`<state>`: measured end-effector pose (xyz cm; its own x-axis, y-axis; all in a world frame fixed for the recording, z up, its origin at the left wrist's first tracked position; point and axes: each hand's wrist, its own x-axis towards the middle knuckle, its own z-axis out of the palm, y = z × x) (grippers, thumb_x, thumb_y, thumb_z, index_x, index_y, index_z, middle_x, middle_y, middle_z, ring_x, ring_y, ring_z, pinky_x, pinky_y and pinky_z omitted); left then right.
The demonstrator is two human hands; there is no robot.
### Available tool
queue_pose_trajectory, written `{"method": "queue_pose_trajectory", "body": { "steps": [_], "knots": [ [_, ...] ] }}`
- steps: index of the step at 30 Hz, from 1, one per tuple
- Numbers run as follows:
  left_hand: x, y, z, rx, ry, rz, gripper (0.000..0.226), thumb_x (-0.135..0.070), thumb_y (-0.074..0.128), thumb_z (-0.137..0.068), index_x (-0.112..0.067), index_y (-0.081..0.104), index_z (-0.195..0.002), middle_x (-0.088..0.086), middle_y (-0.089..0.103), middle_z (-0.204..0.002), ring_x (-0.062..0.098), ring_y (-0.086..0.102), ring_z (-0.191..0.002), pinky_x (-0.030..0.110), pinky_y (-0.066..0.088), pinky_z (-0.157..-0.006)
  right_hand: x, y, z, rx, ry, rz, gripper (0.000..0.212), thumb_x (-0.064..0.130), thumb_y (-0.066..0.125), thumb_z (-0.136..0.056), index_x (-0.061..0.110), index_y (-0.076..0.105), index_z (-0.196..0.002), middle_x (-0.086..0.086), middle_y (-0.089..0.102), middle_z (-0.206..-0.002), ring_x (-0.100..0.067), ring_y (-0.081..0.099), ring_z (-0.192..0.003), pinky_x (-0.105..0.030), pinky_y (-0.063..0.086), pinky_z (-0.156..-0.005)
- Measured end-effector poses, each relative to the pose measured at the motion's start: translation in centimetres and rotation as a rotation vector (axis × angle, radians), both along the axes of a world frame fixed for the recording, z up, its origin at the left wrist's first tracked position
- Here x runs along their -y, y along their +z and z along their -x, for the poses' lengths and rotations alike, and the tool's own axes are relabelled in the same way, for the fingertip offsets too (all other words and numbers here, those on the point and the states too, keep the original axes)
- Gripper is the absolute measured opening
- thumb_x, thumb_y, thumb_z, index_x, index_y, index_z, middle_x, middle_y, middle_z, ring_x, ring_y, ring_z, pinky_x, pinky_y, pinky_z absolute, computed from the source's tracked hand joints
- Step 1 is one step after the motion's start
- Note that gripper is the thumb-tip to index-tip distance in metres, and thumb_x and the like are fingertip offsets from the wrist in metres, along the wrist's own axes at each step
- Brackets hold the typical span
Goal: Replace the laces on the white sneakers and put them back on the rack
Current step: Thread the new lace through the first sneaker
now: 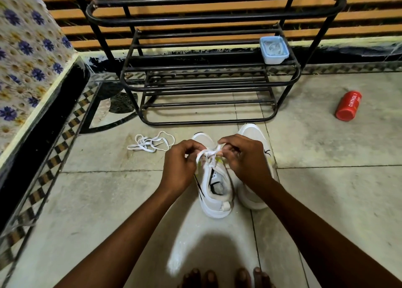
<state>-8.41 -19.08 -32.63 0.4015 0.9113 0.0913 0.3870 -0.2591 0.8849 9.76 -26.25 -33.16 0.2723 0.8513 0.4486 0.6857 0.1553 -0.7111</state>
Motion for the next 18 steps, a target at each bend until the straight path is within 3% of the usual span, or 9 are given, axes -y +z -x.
{"method": "queue_pose_trajectory", "body": {
  "steps": [3,6,9,11,12,15,18],
  "knots": [
    [0.5,-0.1,1.1,-0.121,0.042,-0.182,0.026,0.001,0.064,-0.086,-0.022,0.078,-0.087,-0.01,0.07,-0.084,0.008,0.065,-0.08,0.03,0.054,-0.07,0.6,-0.2,-0.7,-0.008,-0.067,0.054,0.016,0.002,0.079,-0.076,0.015,0.078,-0.086,0.009,0.068,-0.075,-0.006,0.062,-0.066,-0.027,0.051,-0.065],
    [1.3,-0.9,2.5,-0.196,0.138,-0.195,0.026,0.001,0.068,-0.084,-0.024,0.076,-0.083,-0.006,0.067,-0.079,0.011,0.063,-0.075,0.03,0.048,-0.069,1.4,-0.4,-1.0,0.018,-0.096,0.129,0.01,0.014,0.071,-0.082,0.016,0.077,-0.075,0.005,0.063,-0.068,-0.008,0.056,-0.06,-0.032,0.045,-0.061],
    [1.8,-1.7,3.7,-0.206,0.261,-0.025,0.032,0.0,0.071,-0.085,-0.03,0.073,-0.075,-0.013,0.07,-0.071,0.002,0.064,-0.07,0.022,0.049,-0.067,1.9,-0.4,-1.0,0.033,-0.151,0.265,0.017,0.014,0.064,-0.081,0.018,0.073,-0.067,0.013,0.048,-0.058,0.0,0.052,-0.056,-0.016,0.031,-0.058],
    [2.2,-2.4,4.0,-0.171,0.308,0.138,0.03,-0.001,0.071,-0.086,-0.028,0.073,-0.073,-0.016,0.071,-0.066,-0.002,0.064,-0.066,0.013,0.045,-0.063,2.1,-0.5,-0.6,-0.003,-0.17,0.334,0.024,0.007,0.064,-0.082,0.021,0.068,-0.063,0.014,0.05,-0.056,0.004,0.057,-0.062,-0.007,0.032,-0.058],
    [2.2,-2.8,4.0,-0.129,0.342,0.223,0.028,-0.002,0.072,-0.086,-0.026,0.075,-0.074,-0.016,0.071,-0.065,-0.001,0.063,-0.063,0.015,0.046,-0.065,2.2,-0.6,-0.4,-0.03,-0.193,0.35,0.024,0.011,0.06,-0.082,0.024,0.066,-0.062,0.013,0.053,-0.058,0.003,0.056,-0.061,-0.005,0.033,-0.058],
    [1.8,-3.5,4.2,0.139,0.482,0.511,0.026,0.003,0.07,-0.09,-0.018,0.076,-0.075,-0.007,0.065,-0.056,0.012,0.057,-0.059,0.031,0.05,-0.072,2.1,-0.6,-0.1,-0.154,-0.307,0.359,0.02,0.016,0.048,-0.074,0.016,0.066,-0.067,0.007,0.064,-0.069,0.0,0.055,-0.065,-0.003,0.035,-0.062],
    [1.9,-3.4,4.1,0.368,0.553,0.753,0.019,0.007,0.064,-0.095,-0.006,0.072,-0.084,0.0,0.062,-0.054,0.014,0.055,-0.054,0.027,0.051,-0.063,2.3,-1.1,-0.4,-0.175,-0.399,0.386,0.016,-0.001,0.06,-0.079,0.011,0.067,-0.072,0.004,0.067,-0.075,-0.007,0.059,-0.07,-0.003,0.036,-0.065]
  ]
}}
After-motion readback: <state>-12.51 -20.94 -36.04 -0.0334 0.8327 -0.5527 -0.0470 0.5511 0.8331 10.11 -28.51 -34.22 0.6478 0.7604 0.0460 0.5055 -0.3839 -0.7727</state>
